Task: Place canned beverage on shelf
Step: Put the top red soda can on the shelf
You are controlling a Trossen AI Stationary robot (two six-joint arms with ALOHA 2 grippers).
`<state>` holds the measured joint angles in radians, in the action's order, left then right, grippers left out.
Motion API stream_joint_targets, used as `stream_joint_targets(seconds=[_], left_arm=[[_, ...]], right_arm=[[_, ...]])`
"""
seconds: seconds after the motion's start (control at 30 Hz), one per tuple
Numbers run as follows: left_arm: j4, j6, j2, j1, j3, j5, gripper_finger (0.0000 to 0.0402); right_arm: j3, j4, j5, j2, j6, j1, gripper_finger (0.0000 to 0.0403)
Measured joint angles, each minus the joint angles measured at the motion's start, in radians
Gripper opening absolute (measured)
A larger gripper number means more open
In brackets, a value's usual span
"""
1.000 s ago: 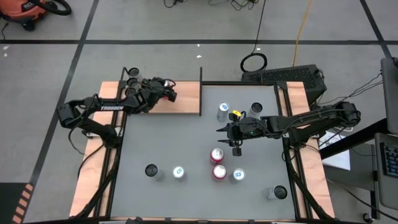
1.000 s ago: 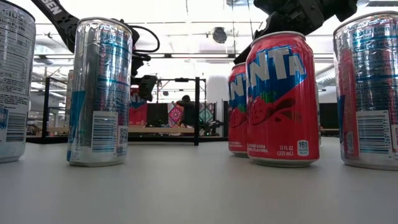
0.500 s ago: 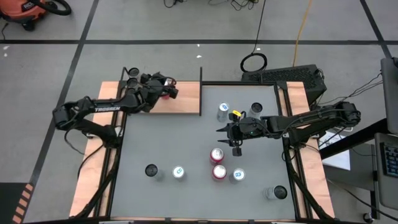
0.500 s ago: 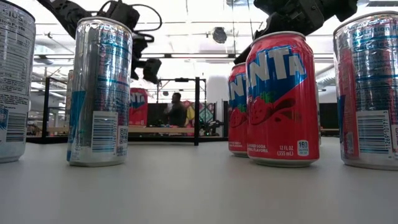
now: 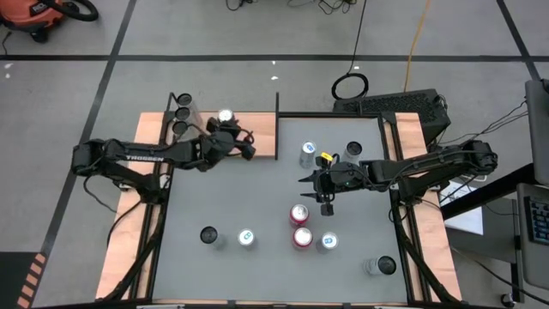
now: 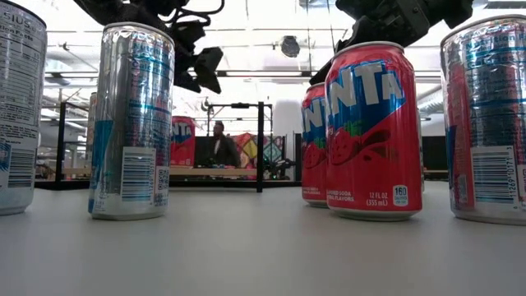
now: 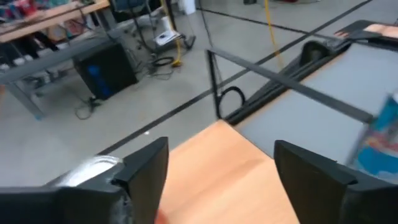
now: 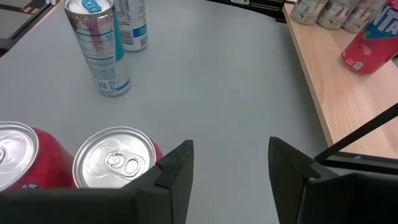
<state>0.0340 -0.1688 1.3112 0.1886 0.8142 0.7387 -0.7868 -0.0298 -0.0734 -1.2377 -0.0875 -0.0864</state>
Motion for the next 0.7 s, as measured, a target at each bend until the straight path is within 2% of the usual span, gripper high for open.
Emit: stream_joint_targets(seconds=[0.13,0.23,0.5,0.7], left_arm=[[-0.017,-0.109,0.059,-0.006,0.000,-0.001,0.0247],[-0.014,-0.136,0.114,0.005,0.000,0.012,0.0227],[-0.014,-0.187,0.255,0.061,-0.001,0.131,0.0190],[0.014,-0.152,0.348,0.112,-0.001,0.138,0.0173]], right_arm=[[0.000,0.003,0.000,0.000,0.015,0.000,0.0141],[0.000,0.003,0.000,0.000,0.034,0.000,0.0141],[0.000,0.010,-0.001,0.000,0.106,0.000,0.0141],[0.000,0.051,-0.003,0.000,0.125,0.000,0.0141]])
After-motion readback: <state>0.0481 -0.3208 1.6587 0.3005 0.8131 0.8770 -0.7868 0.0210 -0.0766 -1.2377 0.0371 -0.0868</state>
